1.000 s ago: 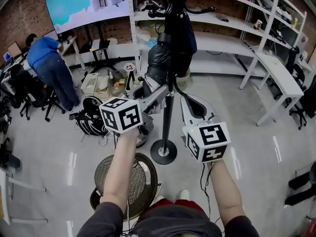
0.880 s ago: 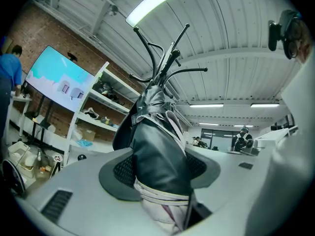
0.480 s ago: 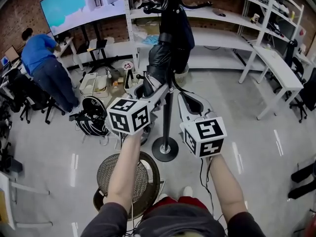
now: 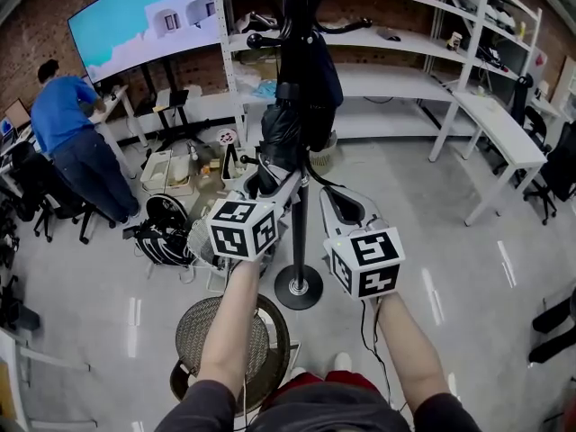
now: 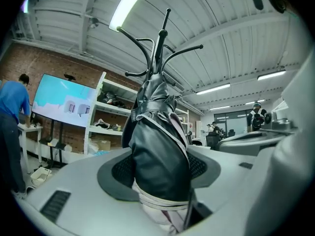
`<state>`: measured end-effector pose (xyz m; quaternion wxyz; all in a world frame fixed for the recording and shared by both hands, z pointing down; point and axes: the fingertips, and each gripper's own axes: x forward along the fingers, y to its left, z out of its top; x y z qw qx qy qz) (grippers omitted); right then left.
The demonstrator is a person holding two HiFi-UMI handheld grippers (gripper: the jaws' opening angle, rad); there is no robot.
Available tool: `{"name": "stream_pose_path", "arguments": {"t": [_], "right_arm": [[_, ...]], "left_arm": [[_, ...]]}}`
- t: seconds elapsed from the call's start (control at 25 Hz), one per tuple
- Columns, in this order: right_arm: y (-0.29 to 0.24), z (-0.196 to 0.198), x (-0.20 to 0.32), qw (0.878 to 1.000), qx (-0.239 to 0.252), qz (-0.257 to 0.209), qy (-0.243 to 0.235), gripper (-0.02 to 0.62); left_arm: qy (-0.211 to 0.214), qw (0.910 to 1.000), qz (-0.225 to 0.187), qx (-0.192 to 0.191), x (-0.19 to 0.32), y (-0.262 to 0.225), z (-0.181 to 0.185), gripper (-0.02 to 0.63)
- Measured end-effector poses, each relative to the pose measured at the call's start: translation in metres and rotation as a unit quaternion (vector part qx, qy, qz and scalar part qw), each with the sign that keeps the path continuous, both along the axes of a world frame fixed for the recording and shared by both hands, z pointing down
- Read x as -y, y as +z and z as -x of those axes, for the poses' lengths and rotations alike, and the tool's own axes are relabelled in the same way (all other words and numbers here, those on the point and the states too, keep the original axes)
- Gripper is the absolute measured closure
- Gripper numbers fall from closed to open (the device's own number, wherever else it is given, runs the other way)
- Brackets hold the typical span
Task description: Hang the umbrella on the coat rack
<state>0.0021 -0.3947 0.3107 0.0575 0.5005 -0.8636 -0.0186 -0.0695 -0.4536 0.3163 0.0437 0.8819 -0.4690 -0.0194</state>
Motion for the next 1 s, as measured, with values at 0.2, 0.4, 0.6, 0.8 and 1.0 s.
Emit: {"name": "stream_pose_path", "arguments": {"t": [0.2,0.4,0.6,0.8,1.0], "right_arm": [[0.005,-0.003,0.002,1.000,0.003,0.004,0.004,0.577],[0.008,-0.010,0.004,1.000,0.006,0.008,0.010,0.577],[0.013,-0.009,0.005,1.000,0.010,0.014,0.011,0.577],[0.018,-0.009,0.006,1.000,0.012,0.019,0.013,0.577],[0.018,-0.013,0.007,1.000,0.012,0.023,0.017,0.577]], "left_arm": [[-0.015,0.9997,-0.004,0.020,0.010,0.007,-0.001,0.367],[-0.038,0.9981,-0.012,0.047,0.020,0.010,-0.001,0.367],[-0.047,0.9969,-0.013,0.061,0.027,0.013,-0.002,0.360],[-0.054,0.9961,-0.017,0.068,0.028,0.015,-0.001,0.346],[-0.064,0.9950,-0.009,0.076,0.026,0.022,0.002,0.305]]}}
